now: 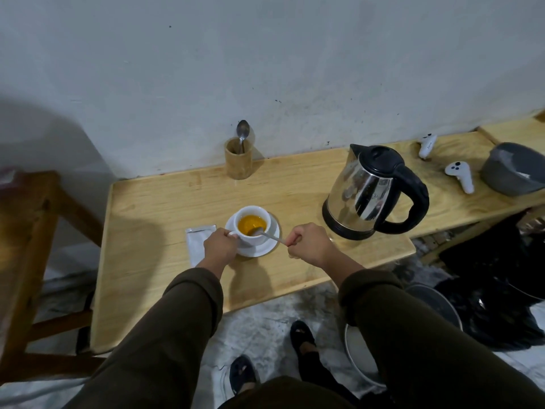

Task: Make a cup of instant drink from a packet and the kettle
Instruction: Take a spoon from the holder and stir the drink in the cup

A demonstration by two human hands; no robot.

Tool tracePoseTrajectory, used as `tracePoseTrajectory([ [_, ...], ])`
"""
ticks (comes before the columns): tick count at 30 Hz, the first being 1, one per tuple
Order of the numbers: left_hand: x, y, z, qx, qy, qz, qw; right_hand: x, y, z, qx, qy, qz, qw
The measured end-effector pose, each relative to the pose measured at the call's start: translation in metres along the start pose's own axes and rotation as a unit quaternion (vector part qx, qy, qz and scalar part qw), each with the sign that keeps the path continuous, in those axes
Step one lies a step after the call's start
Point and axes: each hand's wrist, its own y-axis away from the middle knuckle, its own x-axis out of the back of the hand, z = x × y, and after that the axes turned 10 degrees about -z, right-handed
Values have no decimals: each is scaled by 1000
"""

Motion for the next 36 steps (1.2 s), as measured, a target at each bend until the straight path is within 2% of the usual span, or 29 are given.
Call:
tracePoseTrajectory([
  [5, 0, -1, 0, 3, 1, 3, 1000, -4, 3, 10, -26, -46, -3, 999],
  [12, -1, 2, -1, -3, 2, 10, 1000, -8, 3, 20, -80, -51, 27, 995],
  [17, -3, 5, -1, -12, -9, 22, 1000, -6, 3, 30, -89, -177, 19, 980],
  [22, -8, 8, -5, -26, 26, 41, 998, -5, -16, 38, -110, -235, 70, 963],
  [29, -16, 15, -10, -25, 53, 74, 996, 4, -59, 45, -197, -219, 60, 954],
  [31, -19, 18, -10, -25, 76, 81, 994, 6, -69, 50, -202, -201, 50, 957],
  [34, -24, 22, -5, -23, 80, 96, 992, 4, -82, 56, -194, -169, -18, 966],
  [36, -28, 23, -2, -17, 79, 110, 991, 2, -88, 61, -187, -148, -12, 971],
])
